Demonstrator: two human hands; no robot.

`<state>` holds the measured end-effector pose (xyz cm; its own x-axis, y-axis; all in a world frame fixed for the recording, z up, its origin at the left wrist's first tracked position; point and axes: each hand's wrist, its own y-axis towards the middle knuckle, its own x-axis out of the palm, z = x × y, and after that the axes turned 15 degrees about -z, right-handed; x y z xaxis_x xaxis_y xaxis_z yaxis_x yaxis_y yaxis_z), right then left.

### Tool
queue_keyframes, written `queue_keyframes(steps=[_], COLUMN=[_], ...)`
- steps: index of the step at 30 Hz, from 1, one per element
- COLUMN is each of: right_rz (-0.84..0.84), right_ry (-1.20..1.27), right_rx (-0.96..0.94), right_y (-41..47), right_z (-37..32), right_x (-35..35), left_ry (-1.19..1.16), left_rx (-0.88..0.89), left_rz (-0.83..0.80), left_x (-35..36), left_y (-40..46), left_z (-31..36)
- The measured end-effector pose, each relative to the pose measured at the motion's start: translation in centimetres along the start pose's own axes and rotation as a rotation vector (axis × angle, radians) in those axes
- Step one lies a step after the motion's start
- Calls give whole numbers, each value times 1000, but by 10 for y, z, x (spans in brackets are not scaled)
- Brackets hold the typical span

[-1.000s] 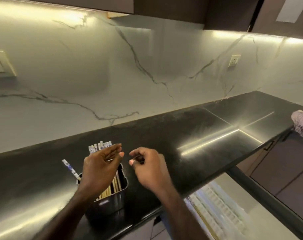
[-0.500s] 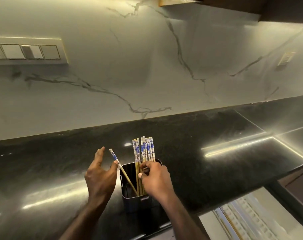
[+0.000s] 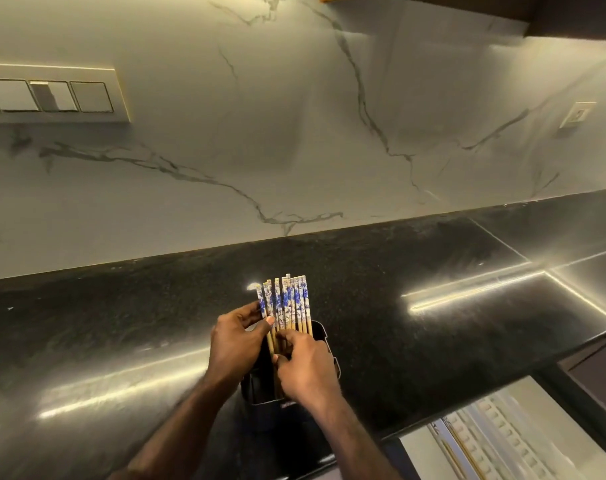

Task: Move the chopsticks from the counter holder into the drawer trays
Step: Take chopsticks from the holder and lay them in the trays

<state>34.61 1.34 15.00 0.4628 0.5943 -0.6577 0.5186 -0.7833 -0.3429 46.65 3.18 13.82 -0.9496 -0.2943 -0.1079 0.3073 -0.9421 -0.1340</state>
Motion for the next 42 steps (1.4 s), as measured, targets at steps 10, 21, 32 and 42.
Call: queue_keyframes(steps=[10,21,32,42], right_rz=[-100,-104,-135,-27], right_ry=[23,130,535,708], right_rx=[1,-160,-293,-232], right_y=[5,-2,-38,-94], right_z=[5,-3,18,100], right_x=[1,-10,-55,-95], left_ry=[-49,-259,-398,-448], left_rx=[0,190,351,281], left_rz=[-20,-41,-262,-497], left_x=[-8,-28,-24,77], left_y=[14,0,4,-6], left_z=[-7,41,138,139])
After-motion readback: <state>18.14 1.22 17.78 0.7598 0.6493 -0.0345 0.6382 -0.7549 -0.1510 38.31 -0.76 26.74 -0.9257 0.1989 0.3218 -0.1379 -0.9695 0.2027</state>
